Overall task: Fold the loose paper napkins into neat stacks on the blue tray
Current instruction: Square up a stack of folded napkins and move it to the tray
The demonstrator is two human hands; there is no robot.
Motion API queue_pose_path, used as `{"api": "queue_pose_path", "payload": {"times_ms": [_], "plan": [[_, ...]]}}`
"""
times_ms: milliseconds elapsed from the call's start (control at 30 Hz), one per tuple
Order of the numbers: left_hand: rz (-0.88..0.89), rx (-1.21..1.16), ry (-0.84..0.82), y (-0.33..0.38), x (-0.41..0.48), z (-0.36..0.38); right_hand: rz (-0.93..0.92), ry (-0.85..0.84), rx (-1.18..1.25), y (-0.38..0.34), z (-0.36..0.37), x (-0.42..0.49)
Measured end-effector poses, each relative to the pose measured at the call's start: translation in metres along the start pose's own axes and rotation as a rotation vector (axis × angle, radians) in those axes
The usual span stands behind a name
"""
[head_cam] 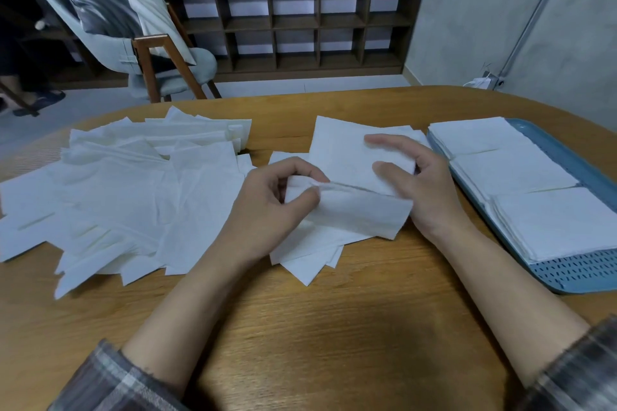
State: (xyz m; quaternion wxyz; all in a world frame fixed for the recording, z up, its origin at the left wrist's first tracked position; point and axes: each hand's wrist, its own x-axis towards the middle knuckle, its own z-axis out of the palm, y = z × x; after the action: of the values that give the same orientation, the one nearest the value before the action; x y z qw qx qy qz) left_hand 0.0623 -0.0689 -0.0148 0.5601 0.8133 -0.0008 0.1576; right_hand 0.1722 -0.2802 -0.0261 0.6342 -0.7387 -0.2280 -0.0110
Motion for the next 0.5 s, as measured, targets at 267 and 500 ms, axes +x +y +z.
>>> {"api": "queue_pose_path", "payload": {"times_ms": [267, 500], "plan": [[0.032, -0.039, 0.178, -0.001, 0.003, -0.002, 0.139, -0.232, 0.217, -0.003, 0.013, -0.005], [0.005, -0.047, 0.098, -0.005, 0.005, -0.003, 0.119, -0.215, 0.207, -0.003, 0.011, -0.004]]}}
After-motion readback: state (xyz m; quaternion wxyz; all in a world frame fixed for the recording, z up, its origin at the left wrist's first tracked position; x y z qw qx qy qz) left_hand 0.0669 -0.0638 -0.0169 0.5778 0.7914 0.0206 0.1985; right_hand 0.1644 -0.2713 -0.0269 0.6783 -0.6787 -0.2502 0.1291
